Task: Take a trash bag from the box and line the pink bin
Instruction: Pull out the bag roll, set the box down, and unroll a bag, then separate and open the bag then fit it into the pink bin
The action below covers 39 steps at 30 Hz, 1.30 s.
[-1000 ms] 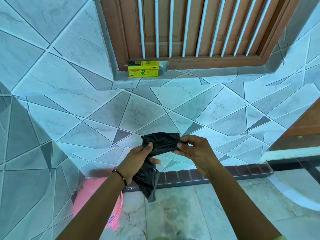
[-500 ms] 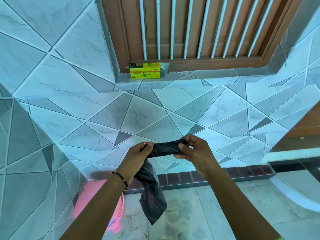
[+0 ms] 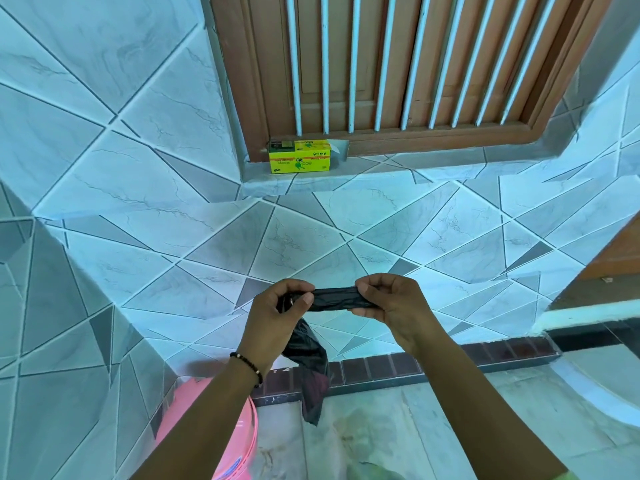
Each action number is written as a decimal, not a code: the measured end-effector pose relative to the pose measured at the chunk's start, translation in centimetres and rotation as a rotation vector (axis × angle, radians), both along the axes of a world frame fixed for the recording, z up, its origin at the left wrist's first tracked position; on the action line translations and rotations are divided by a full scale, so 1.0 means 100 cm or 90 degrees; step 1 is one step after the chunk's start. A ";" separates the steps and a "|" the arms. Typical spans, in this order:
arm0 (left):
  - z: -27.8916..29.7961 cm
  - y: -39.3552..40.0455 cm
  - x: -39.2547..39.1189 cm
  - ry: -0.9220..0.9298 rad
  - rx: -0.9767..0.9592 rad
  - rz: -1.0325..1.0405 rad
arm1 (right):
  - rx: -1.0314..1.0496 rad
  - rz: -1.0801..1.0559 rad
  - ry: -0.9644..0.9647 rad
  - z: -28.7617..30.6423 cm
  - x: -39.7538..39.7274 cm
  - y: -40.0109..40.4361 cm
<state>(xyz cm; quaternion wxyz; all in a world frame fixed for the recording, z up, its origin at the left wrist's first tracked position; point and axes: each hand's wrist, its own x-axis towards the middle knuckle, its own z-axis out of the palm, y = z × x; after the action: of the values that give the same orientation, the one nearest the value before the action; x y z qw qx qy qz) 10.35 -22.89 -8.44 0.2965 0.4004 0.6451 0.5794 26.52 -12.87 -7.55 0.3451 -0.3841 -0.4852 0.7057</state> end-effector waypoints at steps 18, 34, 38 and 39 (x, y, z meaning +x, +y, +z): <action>0.090 0.219 -0.106 0.761 -0.266 0.066 | 0.063 -0.159 0.105 0.041 -0.023 0.165; 0.093 0.257 -0.123 0.696 -0.227 0.111 | 0.077 -0.154 0.129 0.048 -0.026 0.221; 0.083 0.214 -0.096 0.539 -0.126 0.141 | 0.171 -0.236 0.166 0.065 -0.022 0.206; 0.079 0.206 -0.090 0.503 -0.120 0.138 | 0.206 -0.254 0.156 0.069 -0.022 0.202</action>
<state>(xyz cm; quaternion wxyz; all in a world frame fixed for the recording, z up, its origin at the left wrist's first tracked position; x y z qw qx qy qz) 1.34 -2.26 -0.58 -0.0008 0.4928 0.7976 0.3477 24.33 7.37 -0.62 0.5899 -0.3235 -0.4613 0.5784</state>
